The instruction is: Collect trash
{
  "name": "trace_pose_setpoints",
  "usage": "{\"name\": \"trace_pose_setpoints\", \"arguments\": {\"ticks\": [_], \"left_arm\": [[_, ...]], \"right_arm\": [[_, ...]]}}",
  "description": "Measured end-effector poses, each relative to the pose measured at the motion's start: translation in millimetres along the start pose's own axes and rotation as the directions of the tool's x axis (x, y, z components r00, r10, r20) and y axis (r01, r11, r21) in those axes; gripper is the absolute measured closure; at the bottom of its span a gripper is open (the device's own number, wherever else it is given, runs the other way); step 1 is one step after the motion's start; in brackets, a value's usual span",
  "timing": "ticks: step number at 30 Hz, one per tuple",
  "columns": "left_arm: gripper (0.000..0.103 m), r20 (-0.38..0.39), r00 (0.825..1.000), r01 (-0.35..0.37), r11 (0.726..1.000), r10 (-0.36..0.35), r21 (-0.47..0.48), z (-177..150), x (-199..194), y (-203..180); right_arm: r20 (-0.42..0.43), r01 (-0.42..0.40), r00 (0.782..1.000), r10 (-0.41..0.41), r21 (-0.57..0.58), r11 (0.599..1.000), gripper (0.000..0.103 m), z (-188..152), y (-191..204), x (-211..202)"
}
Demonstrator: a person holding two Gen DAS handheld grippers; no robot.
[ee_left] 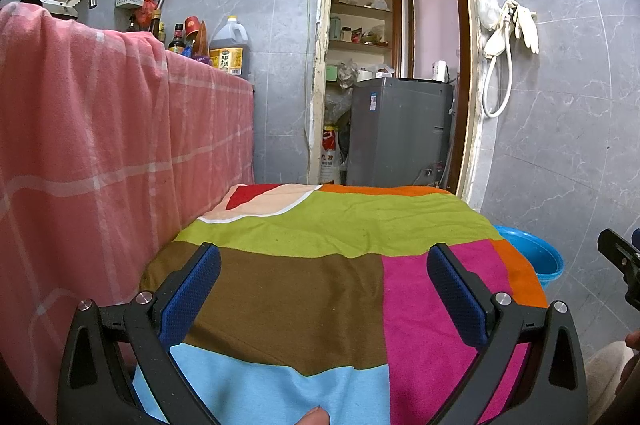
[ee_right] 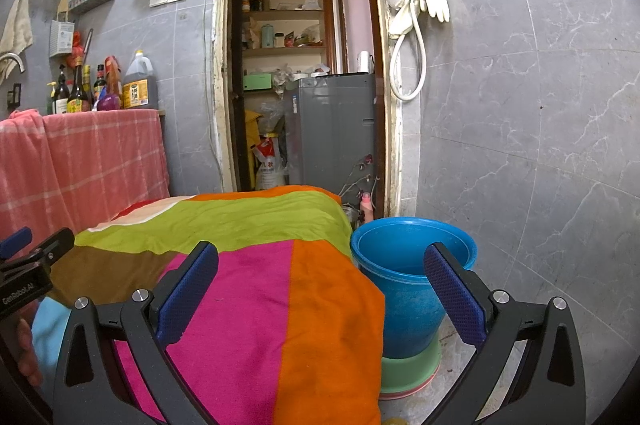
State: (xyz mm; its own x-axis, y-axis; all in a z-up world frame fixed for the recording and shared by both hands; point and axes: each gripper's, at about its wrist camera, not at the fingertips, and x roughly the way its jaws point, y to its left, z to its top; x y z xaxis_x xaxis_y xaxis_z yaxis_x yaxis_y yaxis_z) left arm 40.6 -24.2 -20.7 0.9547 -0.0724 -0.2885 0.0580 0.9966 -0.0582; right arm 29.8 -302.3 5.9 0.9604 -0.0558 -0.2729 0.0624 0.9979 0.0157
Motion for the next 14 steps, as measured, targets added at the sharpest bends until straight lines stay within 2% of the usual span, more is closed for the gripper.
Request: {"name": "trace_pose_setpoints", "arguments": {"ticks": [14], "left_arm": [[0.002,-0.007,1.0,-0.002,1.0,0.002,0.005,0.5,2.0,8.2]], "right_arm": [[0.0,0.0,1.0,0.0,0.001,1.0,0.0,0.4,-0.1,0.1]]}}
